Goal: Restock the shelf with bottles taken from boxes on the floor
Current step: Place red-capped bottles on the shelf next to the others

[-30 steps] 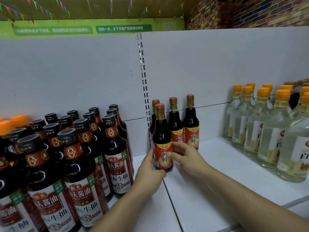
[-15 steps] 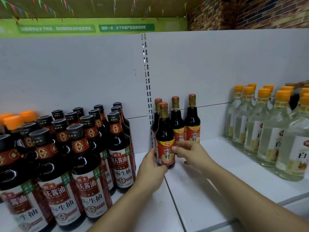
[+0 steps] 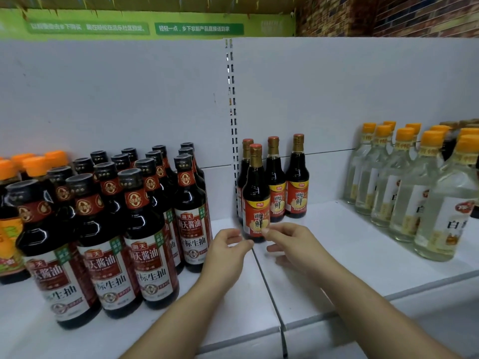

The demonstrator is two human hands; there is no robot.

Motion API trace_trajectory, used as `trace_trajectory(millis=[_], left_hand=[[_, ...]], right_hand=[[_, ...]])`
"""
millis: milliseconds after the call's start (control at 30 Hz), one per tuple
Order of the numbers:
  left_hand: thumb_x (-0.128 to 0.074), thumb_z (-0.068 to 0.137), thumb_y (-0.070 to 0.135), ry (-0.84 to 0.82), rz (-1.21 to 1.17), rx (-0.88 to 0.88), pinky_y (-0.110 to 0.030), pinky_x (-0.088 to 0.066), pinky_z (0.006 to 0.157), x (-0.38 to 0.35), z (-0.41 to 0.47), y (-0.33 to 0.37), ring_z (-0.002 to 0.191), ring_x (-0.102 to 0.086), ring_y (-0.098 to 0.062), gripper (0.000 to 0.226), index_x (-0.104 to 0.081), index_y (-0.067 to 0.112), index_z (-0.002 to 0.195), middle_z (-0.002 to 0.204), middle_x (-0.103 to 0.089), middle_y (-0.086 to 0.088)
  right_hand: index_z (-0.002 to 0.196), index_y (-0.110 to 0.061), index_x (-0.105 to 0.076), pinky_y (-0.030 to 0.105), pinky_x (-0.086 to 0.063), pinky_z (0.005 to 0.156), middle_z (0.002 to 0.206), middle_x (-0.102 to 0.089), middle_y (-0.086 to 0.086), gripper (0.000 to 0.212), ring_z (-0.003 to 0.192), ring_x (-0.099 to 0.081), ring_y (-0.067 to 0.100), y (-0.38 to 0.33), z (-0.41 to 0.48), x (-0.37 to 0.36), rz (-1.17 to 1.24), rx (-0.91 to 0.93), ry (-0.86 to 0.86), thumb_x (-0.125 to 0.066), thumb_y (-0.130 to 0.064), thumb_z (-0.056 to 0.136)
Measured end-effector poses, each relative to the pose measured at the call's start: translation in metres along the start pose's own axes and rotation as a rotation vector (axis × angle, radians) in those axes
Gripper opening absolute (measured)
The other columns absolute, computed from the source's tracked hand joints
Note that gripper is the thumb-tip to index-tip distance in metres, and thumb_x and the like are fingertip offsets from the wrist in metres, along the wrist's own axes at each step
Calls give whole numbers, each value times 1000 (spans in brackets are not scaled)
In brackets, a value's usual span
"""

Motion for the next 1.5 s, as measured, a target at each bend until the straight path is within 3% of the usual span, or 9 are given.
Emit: trace_trajectory(millis=[233,500,600,767,967,1233,1500], left_hand=[[-75,91,30,-54,-110,-8,-45,-53,102,20,-20,4,117,-62,-16,40,-60,24,128,127,-65,3],[-71,93,27,-114,-242,-7,-47,-51,104,45,-52,6,117,-63,-15,50,-55,20,140,127,-65,2],[-69,95,25,-136,-258,-23,-47,-51,104,63,-65,8,116,-63,-16,44,-57,20,137,128,-65,-1],[-67,97,26,-211,-263,-45,-44,-53,100,99,-92,2,113,-65,-14,36,-62,22,132,122,-67,3],[-65,98,23,-243,-305,-39,-44,-54,99,149,-124,-10,110,-67,-13,26,-66,23,124,119,-69,2],[-66,98,24,-301,-366,-35,-43,-55,97,184,-166,-20,109,-68,-13,25,-67,22,123,120,-69,2],[-66,97,22,-385,-377,-65,-42,-56,97,164,-196,-6,110,-68,-13,30,-65,20,127,120,-68,3]], right_hand=[[120,-25,-69,36,-60,90,116,-73,-9,33,101,-72,9,-5,-36,-10,53,-10,43,-69,-46,95],[127,-30,-65,29,-56,84,116,-71,-12,38,101,-70,7,-20,-71,-31,22,3,139,-66,-50,95],[124,-30,-66,30,-57,83,114,-73,-11,36,99,-71,7,-29,-91,-40,48,6,205,-68,-49,93],[120,-35,-66,42,-58,95,114,-73,-9,29,101,-73,12,-46,-139,-61,120,10,299,-70,-47,93],[131,-28,-64,42,-58,96,120,-72,-9,42,101,-73,10,-59,-198,-95,142,-24,395,-67,-47,94],[111,-36,-69,46,-57,98,117,-73,-12,20,104,-73,12,-66,-257,-120,121,-53,443,-68,-48,94],[107,-39,-67,45,-58,97,121,-71,-11,14,106,-72,13,-69,-311,-99,92,-67,540,-67,-48,96]])
Point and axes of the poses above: each hand's wrist, its own z-axis towards the middle knuckle, its own x-axis out of the back of the hand, y = z × x, the point moved 4 cm from there along z, towards the middle knuckle
